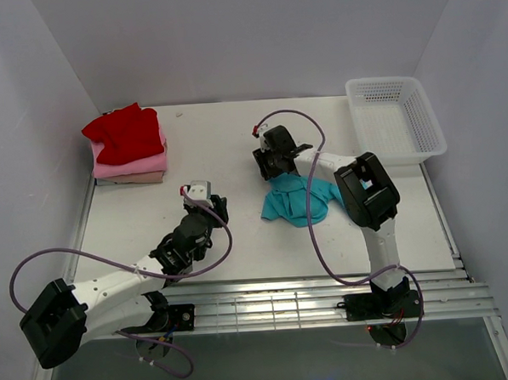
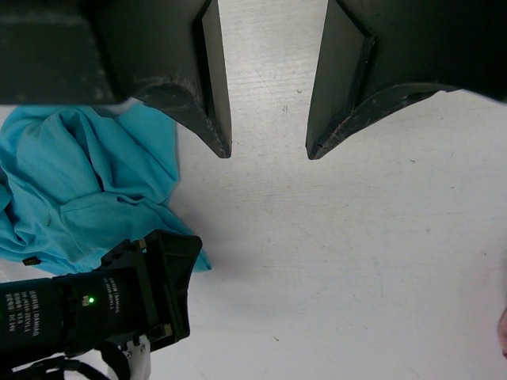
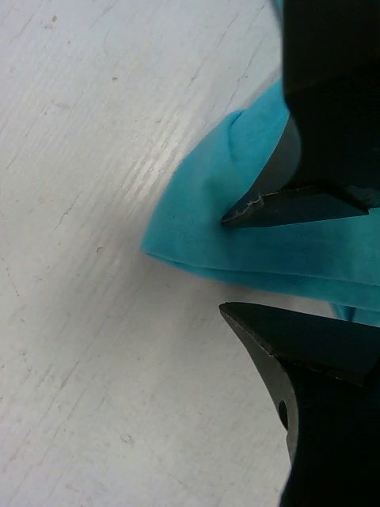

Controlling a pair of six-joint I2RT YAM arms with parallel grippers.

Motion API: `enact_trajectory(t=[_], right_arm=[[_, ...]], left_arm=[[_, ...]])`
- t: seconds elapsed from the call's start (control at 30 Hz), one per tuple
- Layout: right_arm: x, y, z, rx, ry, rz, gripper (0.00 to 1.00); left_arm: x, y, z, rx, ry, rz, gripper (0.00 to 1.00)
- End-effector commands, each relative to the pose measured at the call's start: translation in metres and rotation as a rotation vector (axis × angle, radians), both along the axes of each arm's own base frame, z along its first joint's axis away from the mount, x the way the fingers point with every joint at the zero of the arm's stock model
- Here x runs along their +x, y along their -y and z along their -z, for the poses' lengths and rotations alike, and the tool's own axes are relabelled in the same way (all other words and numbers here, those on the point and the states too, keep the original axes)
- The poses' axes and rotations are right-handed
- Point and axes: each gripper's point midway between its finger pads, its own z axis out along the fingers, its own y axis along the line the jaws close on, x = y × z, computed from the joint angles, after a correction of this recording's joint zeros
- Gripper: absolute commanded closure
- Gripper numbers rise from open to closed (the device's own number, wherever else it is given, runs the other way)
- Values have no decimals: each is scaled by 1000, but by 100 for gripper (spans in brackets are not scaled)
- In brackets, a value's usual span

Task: Fold and stack the t-shirts
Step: Flatten the tshirt out

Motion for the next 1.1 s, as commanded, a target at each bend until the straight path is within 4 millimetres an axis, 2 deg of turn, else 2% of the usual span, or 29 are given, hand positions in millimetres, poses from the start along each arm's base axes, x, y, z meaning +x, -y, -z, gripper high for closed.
enact_trajectory(t=[0.0,0.2,0.33,0.4,0.5,0.53,0.67,0.77,0.8,0.9,0.93,1.0,1.07], right_arm=[[20,-12,-7,5,52,-12,51],[31,-9,1,-32,56,15,50],[32,-7,12,-70,30,-7,48],[29,-4,23,-91,0,5,48],[24,0,37,-104,-34,8,58],[21,0,42,-99,-57,29,69],[19,7,53,-114,-86,66,92],[21,6,45,-107,-79,85,92],[27,7,35,-106,-57,104,92],[38,8,-13,-85,13,142,92],[46,6,-53,-49,77,153,92],[49,14,-93,-51,131,189,92],[55,18,-166,1,242,220,92]], left_arm=[[-3,-6,-1,-1,9,-11,47],[-5,-11,-3,-2,18,-22,47],[-6,-13,-9,-15,34,-23,47],[-6,-14,-9,-14,33,-24,46],[-7,-15,-9,-12,34,-26,46],[-7,-15,-9,-15,34,-26,46],[-8,-17,-10,-15,36,-29,46],[-9,-20,-11,-17,39,-33,46],[-10,-20,-12,-20,40,-32,46],[-10,-19,-16,-30,46,-26,46],[-10,-17,-18,-38,47,-19,46],[-11,-9,-19,-65,38,13,46],[-12,-1,-19,-82,25,42,46]])
